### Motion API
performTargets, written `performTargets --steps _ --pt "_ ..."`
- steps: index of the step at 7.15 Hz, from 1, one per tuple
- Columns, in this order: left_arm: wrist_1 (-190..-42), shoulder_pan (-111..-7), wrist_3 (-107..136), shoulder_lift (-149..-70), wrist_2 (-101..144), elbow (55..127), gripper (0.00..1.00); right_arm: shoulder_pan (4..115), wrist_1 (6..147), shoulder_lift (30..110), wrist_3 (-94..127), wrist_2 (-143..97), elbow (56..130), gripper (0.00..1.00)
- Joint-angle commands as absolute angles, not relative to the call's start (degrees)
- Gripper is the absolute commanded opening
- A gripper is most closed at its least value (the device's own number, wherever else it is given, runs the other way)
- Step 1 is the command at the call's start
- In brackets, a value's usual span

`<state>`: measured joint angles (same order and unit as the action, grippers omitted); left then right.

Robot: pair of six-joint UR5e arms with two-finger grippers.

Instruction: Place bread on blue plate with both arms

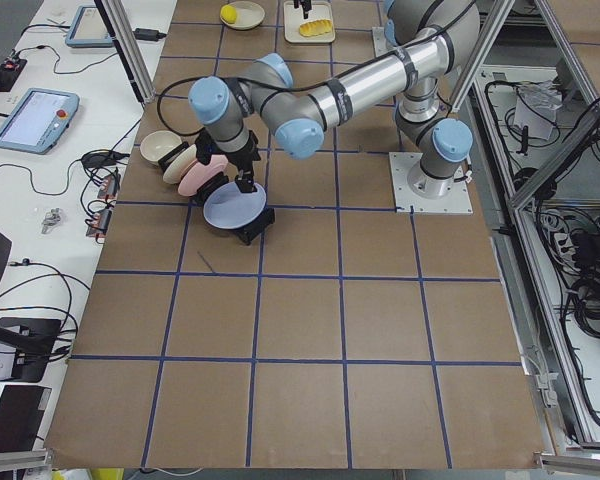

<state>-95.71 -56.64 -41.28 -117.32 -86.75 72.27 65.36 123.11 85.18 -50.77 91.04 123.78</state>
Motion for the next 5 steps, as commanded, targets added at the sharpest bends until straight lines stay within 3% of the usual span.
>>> performTargets --steps 1,5 --pt "-93.8 -55.3 -47.0 -127.0 -85.1 65.6 1.00 64.8 129.0 82.9 -50.9 91.3 127.2 0.98" --pt "-90.5 -56.0 -46.9 -132.8 -78.8 65.6 0.98 62.9 131.0 81.0 -50.9 91.2 127.2 0.98"
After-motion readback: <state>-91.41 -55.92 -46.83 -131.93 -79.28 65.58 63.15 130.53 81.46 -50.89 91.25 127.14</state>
